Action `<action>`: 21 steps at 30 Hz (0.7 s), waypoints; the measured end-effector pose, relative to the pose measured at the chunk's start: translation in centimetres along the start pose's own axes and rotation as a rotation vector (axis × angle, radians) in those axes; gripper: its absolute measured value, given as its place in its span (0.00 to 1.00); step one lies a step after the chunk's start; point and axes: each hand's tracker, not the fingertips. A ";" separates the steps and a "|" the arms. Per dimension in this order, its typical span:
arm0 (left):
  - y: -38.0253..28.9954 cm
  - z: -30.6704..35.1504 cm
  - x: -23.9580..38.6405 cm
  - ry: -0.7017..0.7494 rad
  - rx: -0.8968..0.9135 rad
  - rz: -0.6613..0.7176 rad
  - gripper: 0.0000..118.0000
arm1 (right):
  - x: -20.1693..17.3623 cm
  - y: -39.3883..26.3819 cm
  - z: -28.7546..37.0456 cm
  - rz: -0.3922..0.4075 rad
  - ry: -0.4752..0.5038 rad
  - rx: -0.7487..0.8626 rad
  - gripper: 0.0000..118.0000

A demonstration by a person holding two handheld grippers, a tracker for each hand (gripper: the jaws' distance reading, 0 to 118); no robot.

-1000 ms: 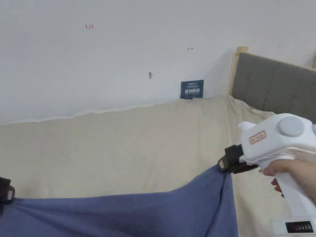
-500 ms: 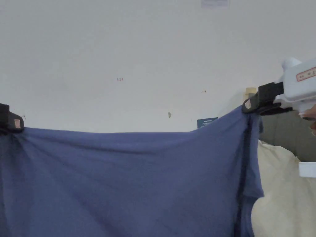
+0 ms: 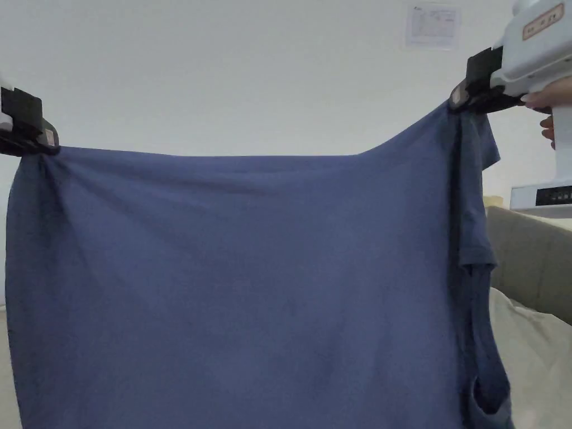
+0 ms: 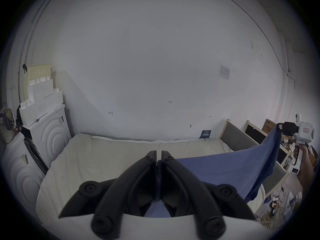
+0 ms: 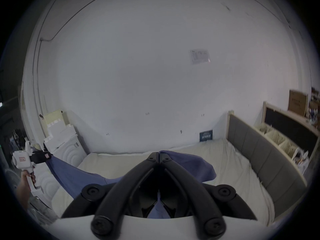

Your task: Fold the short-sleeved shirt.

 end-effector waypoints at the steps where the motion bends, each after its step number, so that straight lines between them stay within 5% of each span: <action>1: 0.4 -1.1 -0.3 0.009 0.002 0.008 0.04 | -0.6 0.6 -1.0 0.028 -0.007 0.013 0.01; 10: 2.9 -10.7 -1.1 0.075 0.068 0.024 0.04 | -4.4 3.3 -11.0 0.084 -0.116 0.147 0.01; 21: 2.5 -15.2 -1.1 0.108 0.276 -0.112 0.04 | -6.5 2.4 -15.0 0.163 -0.170 0.344 0.00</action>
